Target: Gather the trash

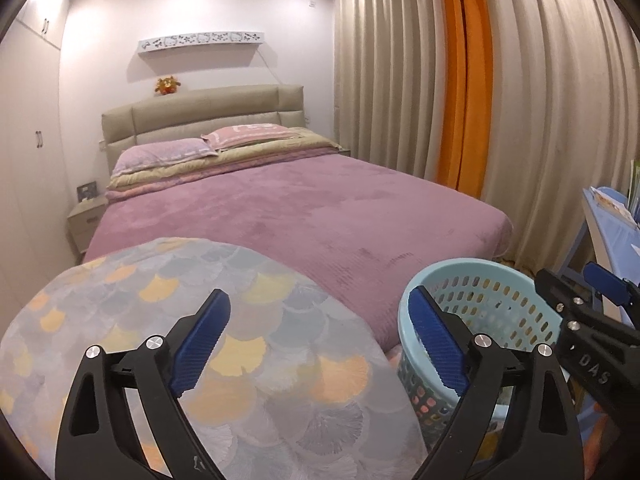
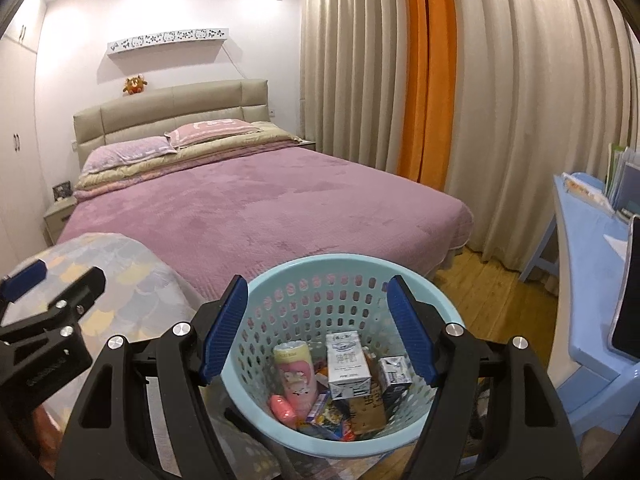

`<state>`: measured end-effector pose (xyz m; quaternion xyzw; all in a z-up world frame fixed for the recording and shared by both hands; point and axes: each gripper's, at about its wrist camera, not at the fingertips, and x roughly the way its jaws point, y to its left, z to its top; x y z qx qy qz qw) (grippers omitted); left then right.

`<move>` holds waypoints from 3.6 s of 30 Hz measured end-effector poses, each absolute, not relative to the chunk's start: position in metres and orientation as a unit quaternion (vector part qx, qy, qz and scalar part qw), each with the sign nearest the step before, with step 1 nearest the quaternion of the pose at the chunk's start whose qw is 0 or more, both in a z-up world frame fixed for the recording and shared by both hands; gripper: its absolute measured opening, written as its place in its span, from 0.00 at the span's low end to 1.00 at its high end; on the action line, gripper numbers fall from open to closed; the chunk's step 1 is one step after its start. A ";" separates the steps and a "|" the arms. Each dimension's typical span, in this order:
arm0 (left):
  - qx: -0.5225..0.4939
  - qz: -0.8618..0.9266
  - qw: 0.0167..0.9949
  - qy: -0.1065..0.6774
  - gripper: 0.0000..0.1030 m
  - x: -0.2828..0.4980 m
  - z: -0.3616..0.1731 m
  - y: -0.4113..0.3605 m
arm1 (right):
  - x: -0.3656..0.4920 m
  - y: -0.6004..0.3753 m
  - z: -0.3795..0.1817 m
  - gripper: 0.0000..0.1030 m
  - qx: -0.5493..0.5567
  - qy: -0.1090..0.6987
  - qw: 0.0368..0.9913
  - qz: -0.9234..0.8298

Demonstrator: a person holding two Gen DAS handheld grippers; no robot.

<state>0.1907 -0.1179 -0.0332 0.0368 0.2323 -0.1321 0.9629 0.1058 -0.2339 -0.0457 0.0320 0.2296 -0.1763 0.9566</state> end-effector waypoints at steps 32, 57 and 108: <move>0.045 -0.134 0.966 0.216 0.90 0.185 -0.033 -0.120 | 0.106 -0.244 -0.049 0.70 0.047 0.247 0.951 -0.181; 0.041 -0.134 0.966 0.216 0.90 0.184 -0.029 -0.121 | 0.104 -0.245 -0.050 0.71 0.047 0.246 0.951 -0.184; 0.053 -0.122 0.972 0.196 0.90 0.153 -0.007 -0.136 | 0.075 -0.249 -0.031 0.71 0.064 0.236 0.953 -0.177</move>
